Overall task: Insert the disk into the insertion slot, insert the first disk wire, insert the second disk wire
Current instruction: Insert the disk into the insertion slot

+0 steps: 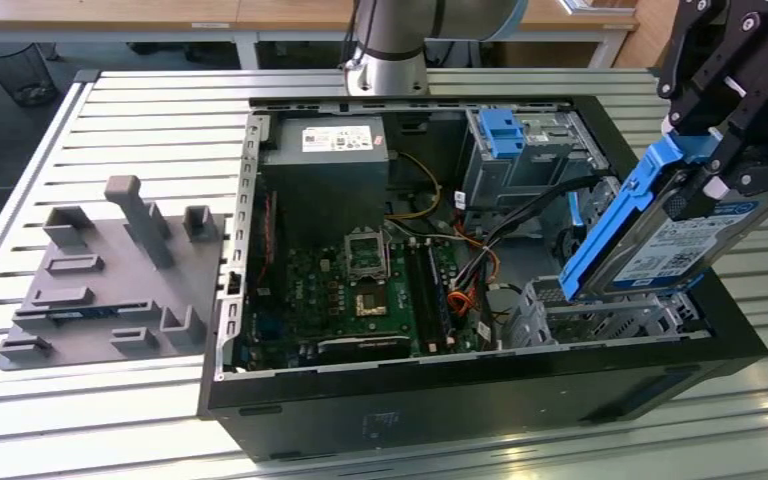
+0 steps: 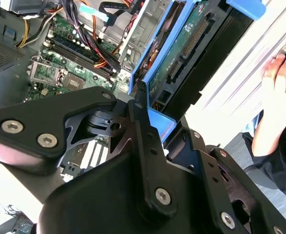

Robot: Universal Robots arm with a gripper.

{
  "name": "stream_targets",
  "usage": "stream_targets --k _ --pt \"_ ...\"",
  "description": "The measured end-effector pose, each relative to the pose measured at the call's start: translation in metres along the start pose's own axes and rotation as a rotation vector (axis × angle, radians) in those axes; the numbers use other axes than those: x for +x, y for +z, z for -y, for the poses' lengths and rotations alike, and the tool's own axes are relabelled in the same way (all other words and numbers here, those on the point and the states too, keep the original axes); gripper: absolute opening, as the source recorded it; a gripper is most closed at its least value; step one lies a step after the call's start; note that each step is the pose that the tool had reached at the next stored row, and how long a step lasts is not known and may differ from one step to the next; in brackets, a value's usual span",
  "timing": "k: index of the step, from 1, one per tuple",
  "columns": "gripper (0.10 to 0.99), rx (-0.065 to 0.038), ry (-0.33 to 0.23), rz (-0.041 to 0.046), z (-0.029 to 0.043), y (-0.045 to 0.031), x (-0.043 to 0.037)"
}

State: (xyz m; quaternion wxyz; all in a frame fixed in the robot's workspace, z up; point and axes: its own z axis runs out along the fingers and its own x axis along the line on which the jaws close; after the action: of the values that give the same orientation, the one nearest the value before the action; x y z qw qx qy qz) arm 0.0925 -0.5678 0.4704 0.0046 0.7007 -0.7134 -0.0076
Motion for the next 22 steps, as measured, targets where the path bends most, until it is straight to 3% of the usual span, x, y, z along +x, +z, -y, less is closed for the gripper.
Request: stream_targets --k 22 --pt "0.369 0.000 0.000 0.0001 -0.0014 0.0134 -0.0088"
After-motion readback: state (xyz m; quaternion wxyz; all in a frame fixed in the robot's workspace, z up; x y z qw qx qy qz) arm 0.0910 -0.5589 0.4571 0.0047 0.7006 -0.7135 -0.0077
